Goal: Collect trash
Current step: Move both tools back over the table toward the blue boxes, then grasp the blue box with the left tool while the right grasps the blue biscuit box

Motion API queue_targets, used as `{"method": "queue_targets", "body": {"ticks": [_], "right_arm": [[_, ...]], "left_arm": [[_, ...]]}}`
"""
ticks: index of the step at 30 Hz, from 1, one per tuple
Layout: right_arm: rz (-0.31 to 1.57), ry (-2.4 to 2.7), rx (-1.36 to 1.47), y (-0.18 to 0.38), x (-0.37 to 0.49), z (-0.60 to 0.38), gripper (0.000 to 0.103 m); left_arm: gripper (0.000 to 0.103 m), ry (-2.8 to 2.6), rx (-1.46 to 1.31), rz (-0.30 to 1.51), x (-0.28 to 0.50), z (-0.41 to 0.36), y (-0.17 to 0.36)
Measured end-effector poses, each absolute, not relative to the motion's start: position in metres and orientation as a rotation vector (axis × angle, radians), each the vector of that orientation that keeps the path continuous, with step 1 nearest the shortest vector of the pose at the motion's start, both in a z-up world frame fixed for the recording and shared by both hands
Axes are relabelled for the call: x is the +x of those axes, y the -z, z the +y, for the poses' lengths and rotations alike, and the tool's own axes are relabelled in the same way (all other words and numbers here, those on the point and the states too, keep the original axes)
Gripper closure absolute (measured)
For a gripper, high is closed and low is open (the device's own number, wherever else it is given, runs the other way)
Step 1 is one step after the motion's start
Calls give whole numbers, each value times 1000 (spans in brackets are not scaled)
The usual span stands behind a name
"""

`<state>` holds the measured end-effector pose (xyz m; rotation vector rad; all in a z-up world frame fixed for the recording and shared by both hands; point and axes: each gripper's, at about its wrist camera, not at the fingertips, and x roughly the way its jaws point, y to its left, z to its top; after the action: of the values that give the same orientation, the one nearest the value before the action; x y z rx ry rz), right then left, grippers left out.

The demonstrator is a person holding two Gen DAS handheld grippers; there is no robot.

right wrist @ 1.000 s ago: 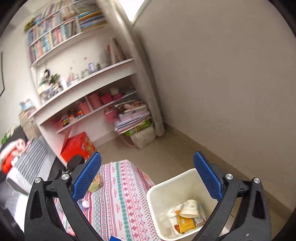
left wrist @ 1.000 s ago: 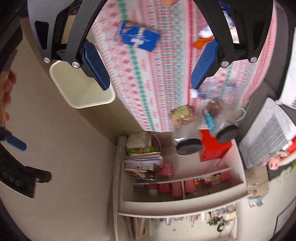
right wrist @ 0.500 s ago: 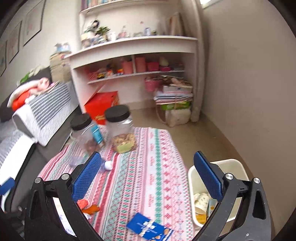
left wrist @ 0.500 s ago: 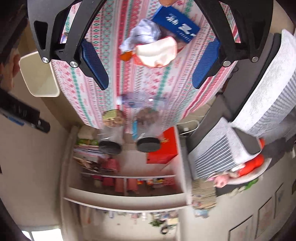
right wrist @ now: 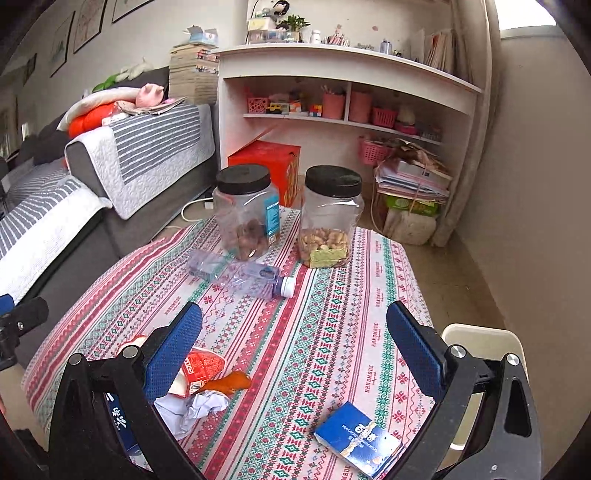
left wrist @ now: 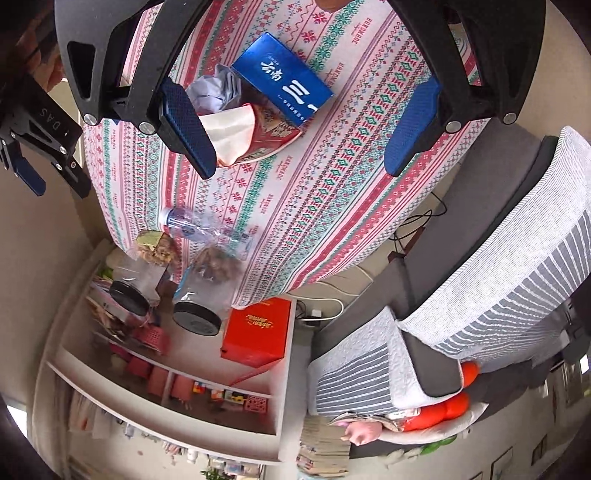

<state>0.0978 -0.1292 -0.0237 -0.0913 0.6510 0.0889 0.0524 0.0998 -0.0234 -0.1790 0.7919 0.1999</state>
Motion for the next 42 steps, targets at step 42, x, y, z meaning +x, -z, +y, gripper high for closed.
{"method": "queue_targets", "body": {"ticks": [42], "right_arm": [[866,-81,-76,48,112,-155,7]], "left_arm": [[14,-176,-460,1378,84,124,152]]}}
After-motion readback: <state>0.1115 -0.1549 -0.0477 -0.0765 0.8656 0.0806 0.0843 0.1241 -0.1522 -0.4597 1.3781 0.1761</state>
